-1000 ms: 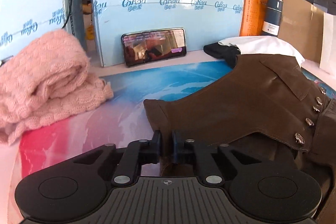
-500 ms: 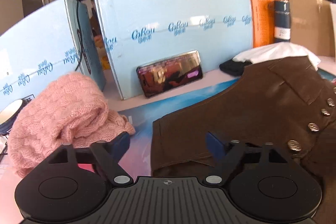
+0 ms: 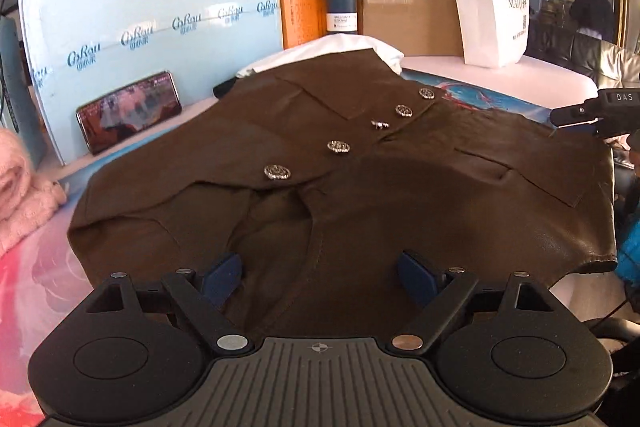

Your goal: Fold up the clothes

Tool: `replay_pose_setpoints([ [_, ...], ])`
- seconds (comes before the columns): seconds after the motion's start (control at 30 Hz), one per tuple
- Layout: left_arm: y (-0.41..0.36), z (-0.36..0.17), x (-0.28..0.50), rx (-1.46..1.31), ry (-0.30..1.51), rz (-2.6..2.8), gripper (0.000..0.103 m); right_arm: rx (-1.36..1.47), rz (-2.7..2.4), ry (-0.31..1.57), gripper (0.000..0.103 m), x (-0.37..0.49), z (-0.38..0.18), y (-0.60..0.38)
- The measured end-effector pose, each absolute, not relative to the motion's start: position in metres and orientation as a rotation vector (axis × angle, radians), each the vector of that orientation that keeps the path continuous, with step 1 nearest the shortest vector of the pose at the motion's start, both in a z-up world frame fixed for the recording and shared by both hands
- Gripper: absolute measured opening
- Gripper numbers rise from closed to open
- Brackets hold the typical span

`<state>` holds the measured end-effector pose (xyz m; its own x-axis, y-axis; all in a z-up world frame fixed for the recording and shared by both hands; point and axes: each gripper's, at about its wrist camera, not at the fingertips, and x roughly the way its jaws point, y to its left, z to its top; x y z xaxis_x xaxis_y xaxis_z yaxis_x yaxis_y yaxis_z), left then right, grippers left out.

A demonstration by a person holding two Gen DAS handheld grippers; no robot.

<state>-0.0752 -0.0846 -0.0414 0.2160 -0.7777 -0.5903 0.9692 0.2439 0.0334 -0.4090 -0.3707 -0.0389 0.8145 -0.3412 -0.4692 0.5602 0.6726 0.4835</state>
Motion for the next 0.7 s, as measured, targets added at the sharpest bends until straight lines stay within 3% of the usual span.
replay_pose_setpoints([
  [0.07, -0.083, -0.044, -0.078, 0.42, 0.527, -1.28, 0.086, 0.633, -0.527, 0.375, 0.081, -0.406, -0.039, -0.369],
  [0.13, -0.081, -0.044, -0.081, 0.428, 0.512, -1.297, 0.076, 0.593, -0.542, 0.397, 0.077, -0.403, -0.038, -0.364],
  [0.17, -0.081, -0.044, -0.082, 0.427, 0.51, -1.302, 0.073, 0.571, -0.548, 0.405, 0.071, -0.402, -0.037, -0.362],
  [0.2, -0.081, -0.044, -0.083, 0.426, 0.507, -1.307, 0.068, 0.551, -0.552, 0.41, 0.056, -0.401, -0.037, -0.36],
  [0.33, -0.079, -0.044, -0.086, 0.421, 0.497, -1.329, 0.061, 0.533, -0.583, 0.418, 0.039, -0.401, -0.037, -0.36],
  [0.37, -0.078, -0.044, -0.087, 0.42, 0.494, -1.334, 0.06, 0.532, -0.59, 0.418, 0.03, -0.402, -0.038, -0.36],
  [0.5, -0.078, -0.043, -0.09, 0.416, 0.491, -1.346, 0.044, 0.517, -0.594, 0.402, 0.012, -0.404, -0.034, -0.362],
  [0.53, -0.077, -0.043, -0.09, 0.415, 0.492, -1.344, 0.039, 0.51, -0.592, 0.398, 0.009, -0.404, -0.033, -0.363],
  [0.7, -0.076, -0.043, -0.09, 0.407, 0.494, -1.333, 0.034, 0.47, -0.586, 0.387, 0.006, -0.396, -0.026, -0.37],
])
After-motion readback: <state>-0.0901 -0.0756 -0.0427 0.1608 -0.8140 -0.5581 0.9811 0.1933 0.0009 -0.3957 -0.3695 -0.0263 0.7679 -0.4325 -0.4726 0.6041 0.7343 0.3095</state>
